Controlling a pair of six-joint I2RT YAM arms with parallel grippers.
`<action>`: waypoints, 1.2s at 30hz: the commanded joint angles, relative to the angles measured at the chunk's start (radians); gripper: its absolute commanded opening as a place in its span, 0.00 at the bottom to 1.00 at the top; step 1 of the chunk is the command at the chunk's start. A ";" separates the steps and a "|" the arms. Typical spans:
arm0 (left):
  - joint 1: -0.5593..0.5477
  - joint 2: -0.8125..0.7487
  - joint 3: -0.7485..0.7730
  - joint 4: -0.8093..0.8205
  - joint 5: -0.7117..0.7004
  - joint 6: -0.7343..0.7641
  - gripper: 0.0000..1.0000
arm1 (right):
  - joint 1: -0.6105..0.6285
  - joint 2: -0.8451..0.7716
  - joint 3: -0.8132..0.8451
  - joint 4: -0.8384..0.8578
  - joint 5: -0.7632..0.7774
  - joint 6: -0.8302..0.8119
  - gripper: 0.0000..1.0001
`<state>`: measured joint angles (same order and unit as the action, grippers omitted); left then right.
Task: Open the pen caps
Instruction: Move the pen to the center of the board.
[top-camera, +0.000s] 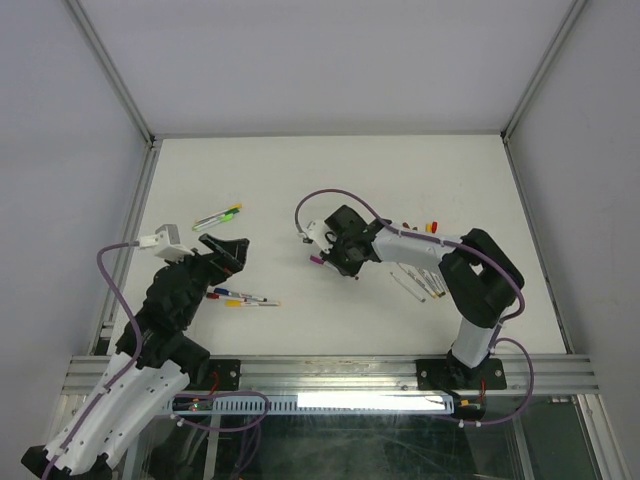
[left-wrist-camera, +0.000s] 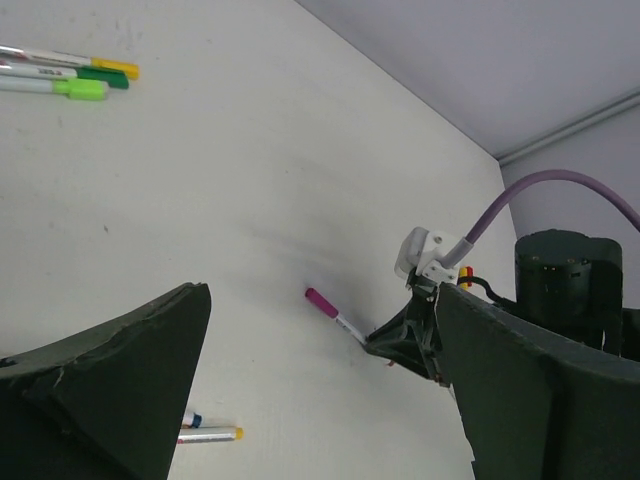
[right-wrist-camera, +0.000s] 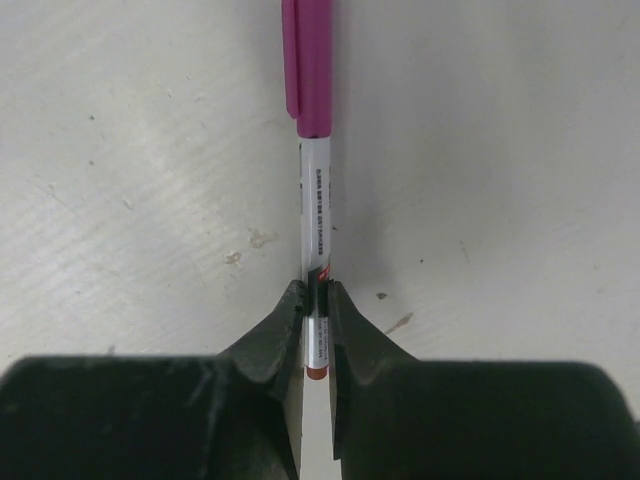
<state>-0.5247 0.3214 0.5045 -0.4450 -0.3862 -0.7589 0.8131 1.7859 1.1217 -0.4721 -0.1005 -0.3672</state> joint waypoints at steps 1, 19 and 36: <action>-0.006 0.057 -0.071 0.237 0.159 -0.044 0.99 | -0.025 -0.075 -0.032 0.010 0.006 -0.035 0.10; -0.006 0.260 -0.187 0.528 0.267 -0.099 0.99 | -0.042 -0.007 0.029 -0.062 -0.001 -0.071 0.17; -0.007 0.262 -0.202 0.526 0.258 -0.084 0.99 | -0.018 0.083 0.153 -0.168 0.054 -0.111 0.24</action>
<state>-0.5247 0.5938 0.3111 0.0280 -0.1360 -0.8494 0.7883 1.8538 1.2243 -0.6090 -0.0704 -0.4545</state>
